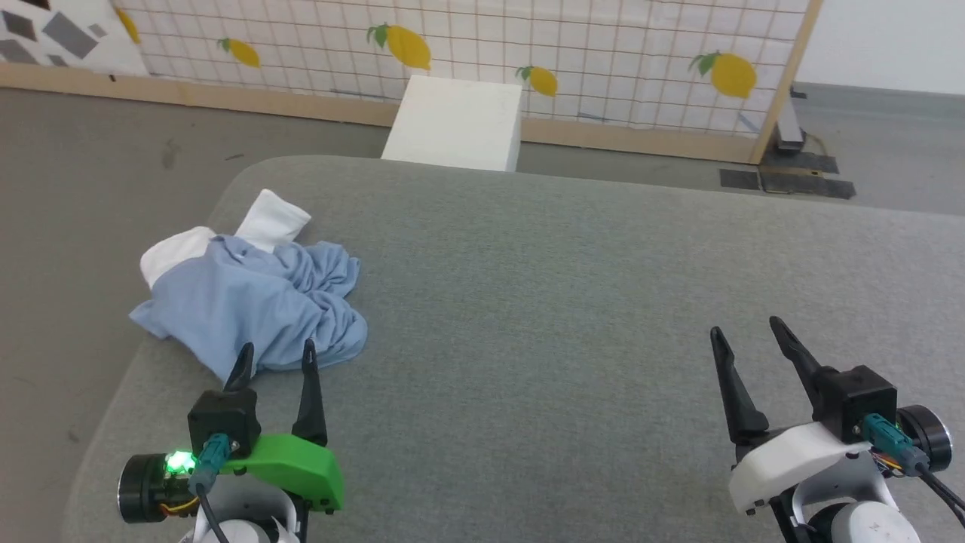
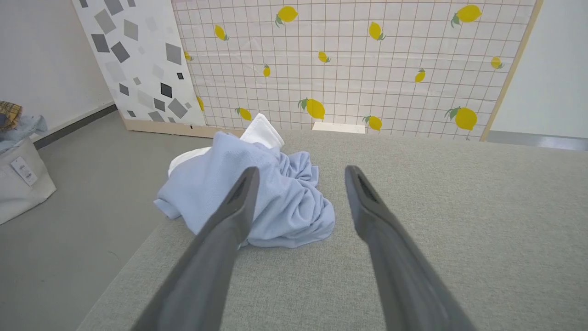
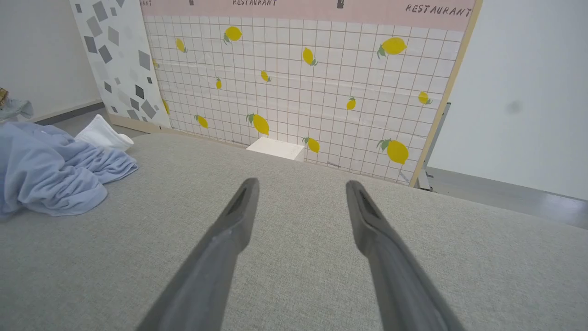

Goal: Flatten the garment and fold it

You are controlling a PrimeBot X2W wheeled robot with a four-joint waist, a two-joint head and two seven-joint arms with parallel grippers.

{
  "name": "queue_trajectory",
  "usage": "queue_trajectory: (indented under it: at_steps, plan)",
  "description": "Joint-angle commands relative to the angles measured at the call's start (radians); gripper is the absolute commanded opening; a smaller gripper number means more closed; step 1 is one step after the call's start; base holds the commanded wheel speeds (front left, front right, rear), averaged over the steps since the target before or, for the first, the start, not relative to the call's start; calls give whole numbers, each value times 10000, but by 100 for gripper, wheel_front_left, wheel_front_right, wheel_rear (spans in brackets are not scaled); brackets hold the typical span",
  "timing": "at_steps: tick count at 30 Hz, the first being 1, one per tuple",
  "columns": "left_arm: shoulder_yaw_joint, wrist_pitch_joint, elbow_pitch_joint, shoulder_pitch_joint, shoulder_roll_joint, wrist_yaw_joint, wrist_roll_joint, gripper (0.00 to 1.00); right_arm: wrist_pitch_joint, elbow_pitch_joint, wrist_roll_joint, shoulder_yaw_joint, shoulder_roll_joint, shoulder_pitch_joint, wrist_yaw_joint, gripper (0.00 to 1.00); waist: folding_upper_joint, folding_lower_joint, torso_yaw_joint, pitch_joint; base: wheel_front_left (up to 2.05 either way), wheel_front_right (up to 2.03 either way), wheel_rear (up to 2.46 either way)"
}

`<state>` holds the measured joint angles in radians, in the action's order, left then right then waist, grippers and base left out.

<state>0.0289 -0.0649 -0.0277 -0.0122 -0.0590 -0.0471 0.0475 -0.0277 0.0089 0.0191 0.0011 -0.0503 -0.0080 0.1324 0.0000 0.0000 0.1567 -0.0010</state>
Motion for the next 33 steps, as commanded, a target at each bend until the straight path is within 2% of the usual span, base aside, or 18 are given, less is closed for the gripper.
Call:
queue_trajectory:
  at_steps: [1, 30, 33]
  plan:
    - [1, -103, -51, -64, -55, -121, 115, 100, -106, 33, 70, 20, 0, 48, -5, 100, 0, 0, 160, -1, 0, 0, 0]
    - [-33, -699, -463, -5, -105, -458, 732, 100, -417, 166, 245, 117, 1, 79, -9, 100, 0, 0, 1448, 69, 0, 0, 0]
    - [54, -754, -405, 68, -78, -628, 765, 100, -454, 192, 268, 153, 1, 75, -9, 100, 0, 0, 1606, 96, 0, 0, 0]
